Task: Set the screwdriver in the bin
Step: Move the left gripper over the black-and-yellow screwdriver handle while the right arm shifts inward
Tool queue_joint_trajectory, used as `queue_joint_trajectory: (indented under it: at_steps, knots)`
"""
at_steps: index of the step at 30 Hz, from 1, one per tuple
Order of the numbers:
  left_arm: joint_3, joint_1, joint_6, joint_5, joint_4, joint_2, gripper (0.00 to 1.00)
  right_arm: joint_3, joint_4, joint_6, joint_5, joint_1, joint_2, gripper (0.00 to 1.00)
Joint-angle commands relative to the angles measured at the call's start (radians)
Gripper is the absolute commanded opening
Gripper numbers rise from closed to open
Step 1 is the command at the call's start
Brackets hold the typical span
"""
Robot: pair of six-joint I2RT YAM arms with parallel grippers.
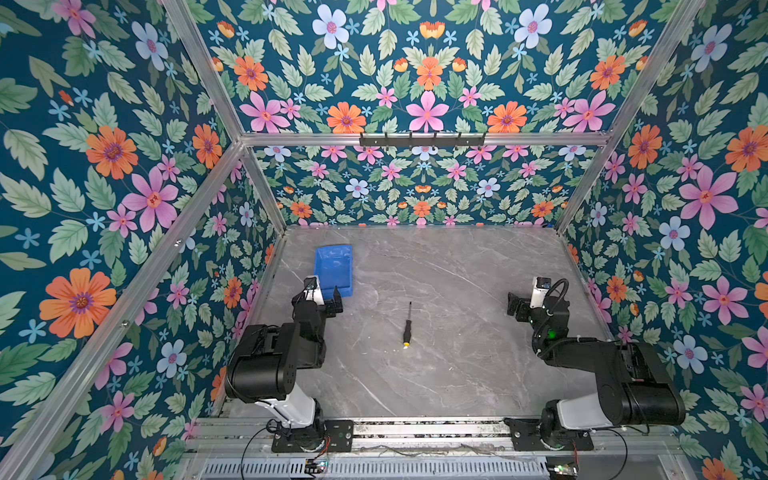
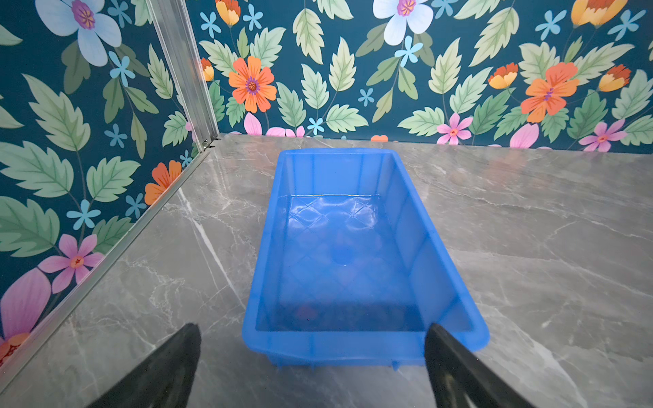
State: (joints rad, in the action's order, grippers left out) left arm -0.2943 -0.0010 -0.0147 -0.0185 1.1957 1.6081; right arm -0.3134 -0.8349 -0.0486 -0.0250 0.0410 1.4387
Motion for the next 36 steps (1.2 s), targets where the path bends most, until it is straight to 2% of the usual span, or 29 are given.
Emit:
queue_joint_trajectory:
  at_steps: [1,12,15,25,29,36]
  knots:
    - [-0.001,0.001,0.009,0.006,0.015,-0.002,1.0,-0.004,-0.03,-0.003,-0.002,0.0,-0.001,0.99]
    - [0.01,-0.003,0.015,-0.015,0.031,-0.017,1.0,0.0,-0.035,0.003,-0.014,0.0,-0.004,0.99]
    - [0.002,-0.003,0.015,-0.015,-0.03,-0.068,1.0,-0.016,0.026,0.008,-0.027,-0.001,-0.045,0.99]
    - [-0.06,-0.03,0.003,-0.035,-0.338,-0.301,1.0,-0.069,0.272,0.033,-0.056,-0.003,-0.249,0.99]
    - [-0.091,-0.079,-0.012,-0.067,-0.472,-0.392,1.0,-0.083,0.371,0.1,-0.094,-0.004,-0.349,0.99]
    - [-0.156,-0.192,-0.064,-0.137,-0.755,-0.529,1.0,-0.109,0.555,0.171,-0.239,-0.004,-0.527,0.99]
